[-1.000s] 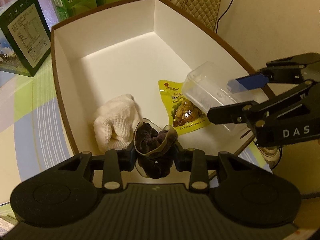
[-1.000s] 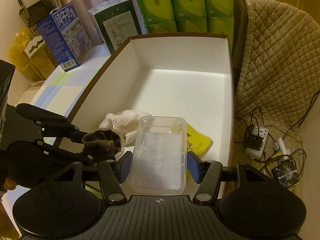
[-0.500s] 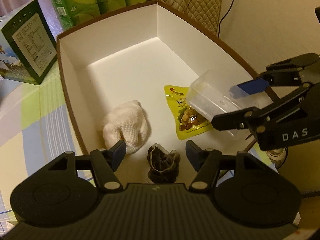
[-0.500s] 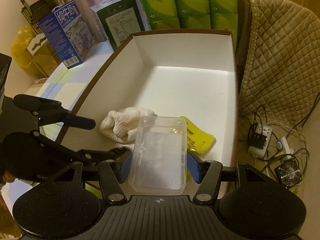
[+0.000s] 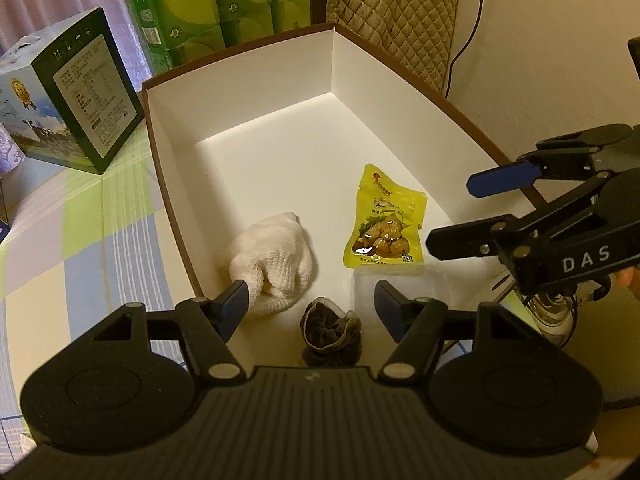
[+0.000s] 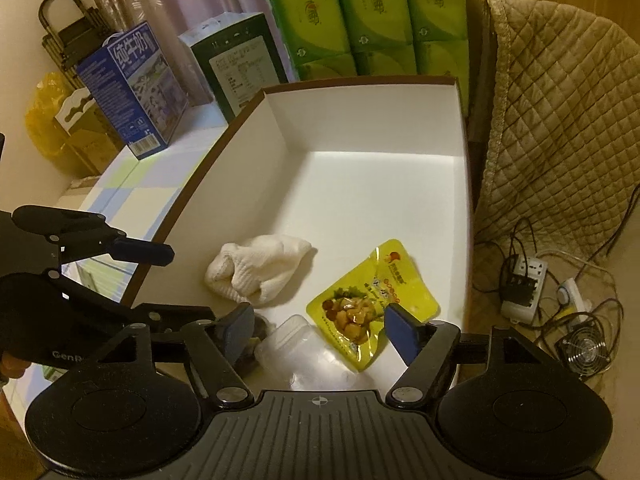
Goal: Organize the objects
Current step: 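Lower the clear container into the box and open the right tool, then withdraw both tools from the box toward the loose items on the table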
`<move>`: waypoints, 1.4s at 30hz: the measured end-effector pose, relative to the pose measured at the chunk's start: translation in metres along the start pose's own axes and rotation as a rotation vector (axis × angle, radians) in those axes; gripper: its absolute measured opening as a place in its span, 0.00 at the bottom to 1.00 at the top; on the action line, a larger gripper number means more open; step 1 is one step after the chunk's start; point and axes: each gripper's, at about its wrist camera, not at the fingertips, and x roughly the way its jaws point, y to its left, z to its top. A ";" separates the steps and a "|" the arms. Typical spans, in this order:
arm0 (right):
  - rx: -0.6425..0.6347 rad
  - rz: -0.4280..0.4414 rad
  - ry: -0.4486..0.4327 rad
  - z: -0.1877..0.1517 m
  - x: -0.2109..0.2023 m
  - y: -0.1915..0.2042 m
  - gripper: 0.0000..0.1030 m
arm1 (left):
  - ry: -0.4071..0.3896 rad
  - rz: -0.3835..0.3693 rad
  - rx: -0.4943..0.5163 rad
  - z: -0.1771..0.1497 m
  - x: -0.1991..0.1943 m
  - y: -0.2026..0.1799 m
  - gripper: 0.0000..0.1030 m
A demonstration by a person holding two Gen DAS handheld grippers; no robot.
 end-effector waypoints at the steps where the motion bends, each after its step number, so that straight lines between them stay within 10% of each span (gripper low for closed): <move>1: -0.001 -0.004 -0.001 -0.001 -0.002 0.000 0.68 | -0.002 0.000 -0.001 0.000 -0.001 0.000 0.64; 20: -0.009 -0.030 -0.071 -0.016 -0.039 0.017 0.69 | -0.097 0.001 -0.069 -0.029 -0.058 -0.001 0.64; 42: 0.169 -0.092 -0.161 -0.085 -0.088 0.120 0.69 | -0.169 -0.027 -0.130 -0.143 -0.147 0.056 0.64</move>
